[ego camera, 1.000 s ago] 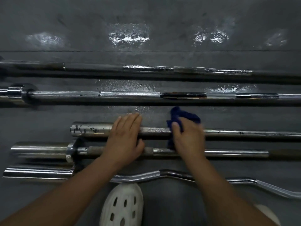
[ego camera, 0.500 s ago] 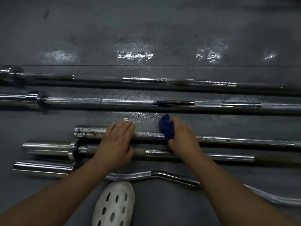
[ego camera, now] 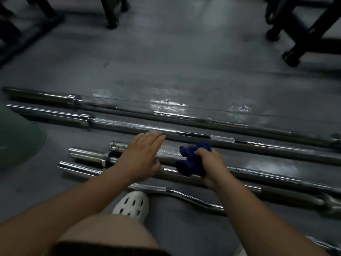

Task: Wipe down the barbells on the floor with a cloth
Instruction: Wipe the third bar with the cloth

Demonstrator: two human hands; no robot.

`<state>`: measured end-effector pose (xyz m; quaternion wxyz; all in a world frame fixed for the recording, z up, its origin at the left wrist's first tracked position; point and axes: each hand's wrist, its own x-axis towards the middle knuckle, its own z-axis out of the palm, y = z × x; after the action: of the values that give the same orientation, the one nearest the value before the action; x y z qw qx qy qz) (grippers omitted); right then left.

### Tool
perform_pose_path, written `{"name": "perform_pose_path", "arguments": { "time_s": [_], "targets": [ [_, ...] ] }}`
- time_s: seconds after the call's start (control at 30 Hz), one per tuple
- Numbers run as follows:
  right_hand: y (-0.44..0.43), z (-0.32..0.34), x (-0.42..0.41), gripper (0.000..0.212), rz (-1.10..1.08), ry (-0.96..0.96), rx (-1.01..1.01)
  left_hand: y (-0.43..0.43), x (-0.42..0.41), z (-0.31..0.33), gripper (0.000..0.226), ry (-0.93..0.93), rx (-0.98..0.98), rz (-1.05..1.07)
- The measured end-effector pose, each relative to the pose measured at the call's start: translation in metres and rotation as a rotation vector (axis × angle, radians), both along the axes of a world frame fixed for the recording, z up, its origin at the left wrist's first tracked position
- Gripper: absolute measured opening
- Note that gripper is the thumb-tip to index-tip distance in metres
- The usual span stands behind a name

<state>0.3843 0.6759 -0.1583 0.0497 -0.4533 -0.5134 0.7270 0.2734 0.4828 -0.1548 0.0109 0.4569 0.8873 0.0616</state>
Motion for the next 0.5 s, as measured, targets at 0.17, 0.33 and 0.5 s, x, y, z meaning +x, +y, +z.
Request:
{"name": "perform_pose_path", "arguments": {
  "time_s": [0.17,0.33,0.5],
  "targets": [
    [-0.021,0.038,0.037,0.014,-0.011,0.066,-0.055,-0.001,0.037,0.027,0.078,-0.058,0.049,0.011],
    [-0.029,0.046,0.042,0.017,0.100,0.079,0.056,0.003,0.037,0.018,0.079,-0.076,0.006,-0.041],
    [-0.034,0.014,0.019,0.027,0.195,0.019,0.241,0.007,0.025,-0.022,0.079,-0.136,-0.094,-0.037]
  ]
}}
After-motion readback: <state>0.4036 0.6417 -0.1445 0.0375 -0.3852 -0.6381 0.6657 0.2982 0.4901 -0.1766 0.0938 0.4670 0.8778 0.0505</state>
